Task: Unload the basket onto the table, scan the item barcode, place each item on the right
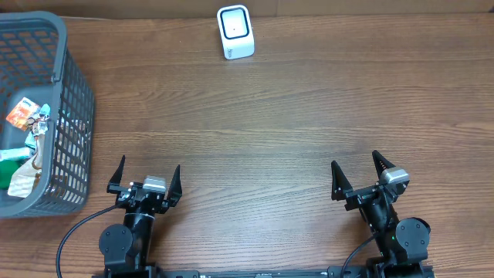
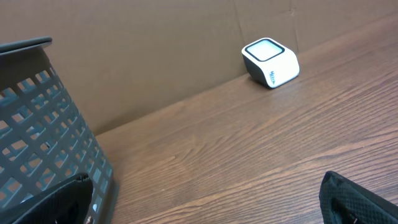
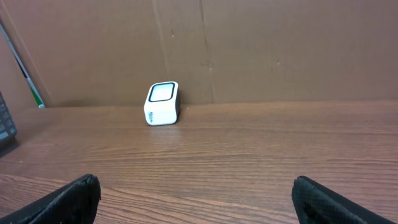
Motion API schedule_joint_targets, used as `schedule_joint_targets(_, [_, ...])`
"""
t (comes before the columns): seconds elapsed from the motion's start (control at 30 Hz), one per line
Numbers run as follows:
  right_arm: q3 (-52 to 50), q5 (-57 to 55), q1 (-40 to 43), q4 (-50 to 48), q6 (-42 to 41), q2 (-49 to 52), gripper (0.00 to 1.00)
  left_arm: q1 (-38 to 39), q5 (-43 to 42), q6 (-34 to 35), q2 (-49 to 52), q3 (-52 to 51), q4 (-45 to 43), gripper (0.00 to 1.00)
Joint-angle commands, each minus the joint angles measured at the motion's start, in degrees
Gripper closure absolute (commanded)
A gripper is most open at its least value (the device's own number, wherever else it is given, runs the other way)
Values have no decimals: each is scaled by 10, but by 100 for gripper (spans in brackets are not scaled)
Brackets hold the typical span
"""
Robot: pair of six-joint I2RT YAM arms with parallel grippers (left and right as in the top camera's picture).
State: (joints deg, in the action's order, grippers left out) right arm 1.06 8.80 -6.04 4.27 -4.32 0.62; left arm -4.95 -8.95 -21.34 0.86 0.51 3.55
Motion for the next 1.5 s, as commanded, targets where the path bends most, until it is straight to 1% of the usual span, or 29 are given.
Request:
schedule_joint_targets(0.0, [-6,3,-10,-3,-3,-5,0,1,5,10,-5,-2,1,1])
schedule_joint_targets(1.37, [-6,3,-10,-3,-3,-5,0,1,5,10,-5,-2,1,1])
schedule_joint_targets(1.4, [-6,3,-10,-3,-3,-5,0,1,-1,14,-5,-2,1,0])
schedule_joint_targets(1.47, [-6,3,-10,-3,-3,-5,0,1,-12,74,-5,-2,1,0])
